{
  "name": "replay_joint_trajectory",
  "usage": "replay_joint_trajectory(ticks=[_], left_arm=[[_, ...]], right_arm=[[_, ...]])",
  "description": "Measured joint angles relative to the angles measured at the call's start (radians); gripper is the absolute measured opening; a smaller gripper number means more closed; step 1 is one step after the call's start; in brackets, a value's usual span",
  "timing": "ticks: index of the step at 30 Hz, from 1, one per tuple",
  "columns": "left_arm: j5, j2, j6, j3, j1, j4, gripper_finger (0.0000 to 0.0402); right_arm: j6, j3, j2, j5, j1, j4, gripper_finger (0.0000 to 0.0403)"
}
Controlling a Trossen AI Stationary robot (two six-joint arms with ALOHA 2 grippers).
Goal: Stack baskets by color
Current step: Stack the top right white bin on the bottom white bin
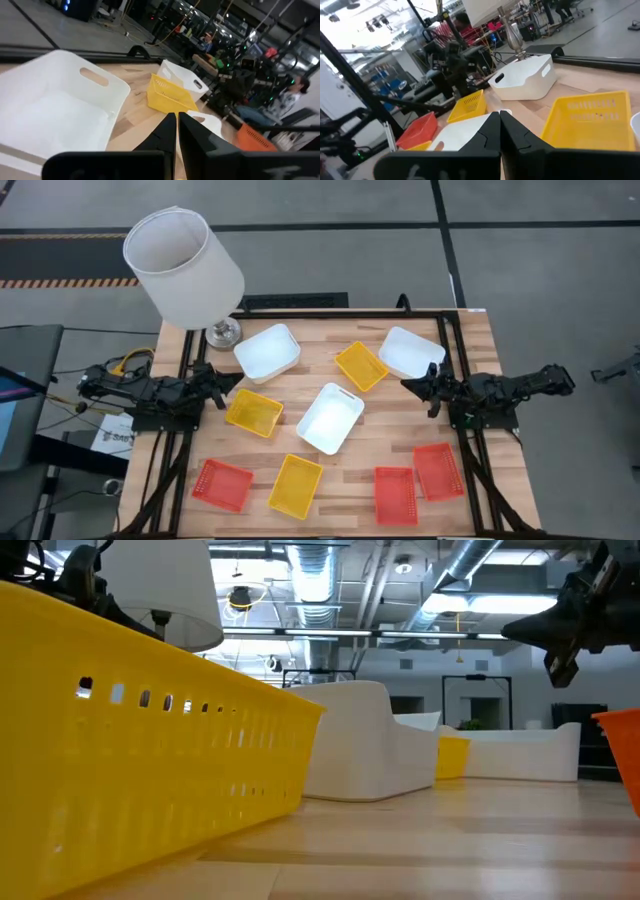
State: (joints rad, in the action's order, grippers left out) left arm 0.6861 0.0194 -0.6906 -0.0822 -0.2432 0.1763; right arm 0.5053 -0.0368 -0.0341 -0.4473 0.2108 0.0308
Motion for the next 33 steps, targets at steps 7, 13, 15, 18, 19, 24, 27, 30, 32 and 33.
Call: replay_joint_trajectory(ticks=[7, 13, 15, 18, 19, 24, 27, 30, 32, 33], left_arm=[[-0.002, 0.0, -0.164, 0.0, 0.0, -0.006, 0.0006], [0.009, 0.0, -0.283, 0.0, 0.0, -0.007, 0.0006], [0.012, 0.0, -0.302, 0.0, 0.0, -0.008, 0.0006], [0.013, 0.0, -0.309, 0.0, 0.0, -0.008, 0.0006], [0.018, 0.0, -0.312, 0.0, 0.0, -0.014, 0.0006], [0.041, 0.0, -0.369, 0.0, 0.0, -0.139, 0.0007], [0.059, 0.0, -0.326, 0.0, 0.0, -0.254, 0.0018], [0.08, 0.0, -0.247, 0.0, 0.0, -0.386, 0.0045], [0.086, 0.0, -0.177, 0.0, 0.0, -0.481, 0.0072], [0.087, 0.0, -0.138, 0.0, 0.0, -0.528, 0.0087]], right_arm=[[0.0, -0.001, 0.0, 0.0, 0.0, -0.004, 0.0012], [0.003, -0.002, 0.0, 0.0, 0.0, 0.002, 0.0012], [0.002, -0.003, 0.0, 0.0, 0.0, 0.017, 0.0012], [0.004, -0.003, 0.0, 0.0, -0.007, 0.068, 0.0012], [0.012, -0.003, 0.0, 0.0, -0.011, 0.108, 0.0012], [-0.031, -0.004, 0.0, -0.008, -0.044, 0.39, 0.0034], [-0.13, -0.009, 0.0, -0.016, -0.068, 0.544, 0.0065], [-0.238, -0.044, 0.0, -0.039, -0.088, 0.564, 0.01], [-0.289, -0.085, -0.005, -0.052, -0.101, 0.539, 0.0124], [-0.307, -0.109, -0.015, -0.054, -0.107, 0.519, 0.0137]])
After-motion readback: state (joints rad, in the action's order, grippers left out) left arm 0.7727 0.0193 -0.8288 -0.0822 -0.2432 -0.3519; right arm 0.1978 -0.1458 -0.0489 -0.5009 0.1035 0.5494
